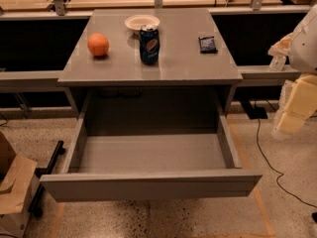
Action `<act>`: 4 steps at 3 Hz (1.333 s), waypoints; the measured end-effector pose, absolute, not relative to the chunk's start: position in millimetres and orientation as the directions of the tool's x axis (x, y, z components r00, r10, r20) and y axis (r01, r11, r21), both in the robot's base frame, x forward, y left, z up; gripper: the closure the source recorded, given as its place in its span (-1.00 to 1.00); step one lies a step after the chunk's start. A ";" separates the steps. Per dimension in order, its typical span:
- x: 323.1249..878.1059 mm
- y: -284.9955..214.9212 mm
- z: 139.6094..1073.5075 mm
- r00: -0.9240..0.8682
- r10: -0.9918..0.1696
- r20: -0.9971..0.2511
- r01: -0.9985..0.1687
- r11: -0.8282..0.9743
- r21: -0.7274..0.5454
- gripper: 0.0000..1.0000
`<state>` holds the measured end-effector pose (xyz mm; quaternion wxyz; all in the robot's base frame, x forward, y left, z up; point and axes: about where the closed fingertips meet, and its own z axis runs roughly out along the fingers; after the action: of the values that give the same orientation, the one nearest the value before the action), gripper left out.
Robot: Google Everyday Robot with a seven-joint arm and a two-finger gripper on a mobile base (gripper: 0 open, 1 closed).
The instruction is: Place rxbar blueberry into top drawer
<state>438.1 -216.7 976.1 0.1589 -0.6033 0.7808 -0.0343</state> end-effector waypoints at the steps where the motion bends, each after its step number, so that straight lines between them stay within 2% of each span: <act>1: 438.1 -216.7 976.2 -0.221 -0.953 -0.207 -0.931 0.270 -0.246 -1.00; 3: 488.3 -222.9 1002.2 -0.171 -0.940 -0.295 -0.895 0.274 -0.353 -1.00; 4: 539.7 -222.8 1013.4 -0.153 -0.914 -0.376 -0.875 0.302 -0.379 -1.00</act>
Offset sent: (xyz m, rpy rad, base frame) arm 0.0408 -0.0018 0.0257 0.0183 -0.1201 0.0009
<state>539.7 -222.8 1013.4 0.2755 -0.5897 0.7583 -0.0358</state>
